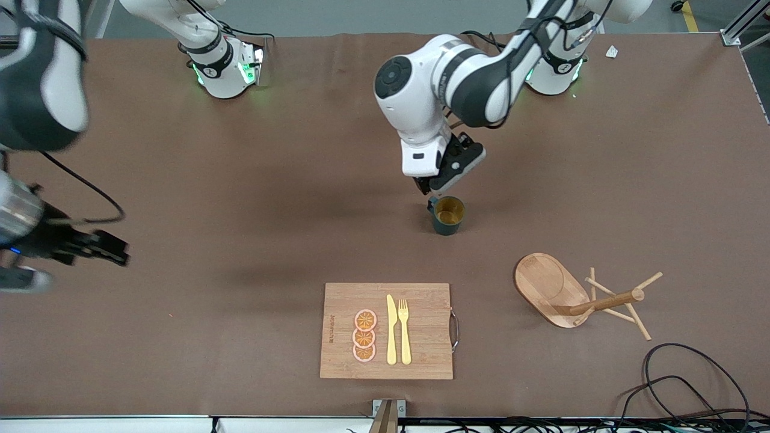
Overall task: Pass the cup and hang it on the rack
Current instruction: 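Grasp the mug handle with the left gripper while the right gripper releases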
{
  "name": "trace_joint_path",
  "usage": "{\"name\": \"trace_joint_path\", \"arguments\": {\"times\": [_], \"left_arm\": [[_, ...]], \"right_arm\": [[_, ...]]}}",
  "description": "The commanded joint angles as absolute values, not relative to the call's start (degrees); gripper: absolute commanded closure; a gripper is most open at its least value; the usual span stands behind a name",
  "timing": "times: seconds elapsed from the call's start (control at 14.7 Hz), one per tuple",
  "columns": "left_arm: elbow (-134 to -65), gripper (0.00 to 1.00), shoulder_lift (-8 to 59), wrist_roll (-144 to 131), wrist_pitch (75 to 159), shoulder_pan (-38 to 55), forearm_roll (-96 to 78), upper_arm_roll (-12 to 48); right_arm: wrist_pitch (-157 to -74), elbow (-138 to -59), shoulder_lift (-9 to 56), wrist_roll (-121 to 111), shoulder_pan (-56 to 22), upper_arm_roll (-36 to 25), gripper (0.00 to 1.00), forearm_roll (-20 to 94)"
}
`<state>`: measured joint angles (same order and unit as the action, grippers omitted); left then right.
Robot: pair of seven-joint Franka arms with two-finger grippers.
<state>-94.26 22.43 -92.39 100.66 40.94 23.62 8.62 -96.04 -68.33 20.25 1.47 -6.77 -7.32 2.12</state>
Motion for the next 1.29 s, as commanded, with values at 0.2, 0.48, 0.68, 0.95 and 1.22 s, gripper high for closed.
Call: {"name": "trace_joint_path", "arguments": {"times": [0.2,0.48,0.68,0.95,1.22], "left_arm": [[-103.6,0.00,24.2,-118.2,106.5,48.7,37.1,8.4],[-106.1,0.00,29.7,-130.1,109.3,52.7,48.6,8.8],[-105.7,0.02,33.8,-136.1,109.4,53.1,54.6,9.1],[-105.2,0.12,38.1,-142.5,109.4,53.9,61.1,9.1],[-101.0,0.22,41.1,-145.8,109.3,53.8,61.8,9.1]], "right_arm": [[-92.6,-80.9,5.6,-1.5,-3.6,-6.5,0.00,1.8],[-93.3,-86.4,0.6,-1.4,-3.9,-6.3,0.00,1.8],[-92.8,-86.5,0.4,-1.5,-4.4,-6.2,0.00,1.8],[-93.4,-86.5,0.6,-1.5,-4.0,-5.9,0.00,1.6],[-91.8,-86.7,0.5,-1.2,2.1,1.0,0.00,-0.3]]}}
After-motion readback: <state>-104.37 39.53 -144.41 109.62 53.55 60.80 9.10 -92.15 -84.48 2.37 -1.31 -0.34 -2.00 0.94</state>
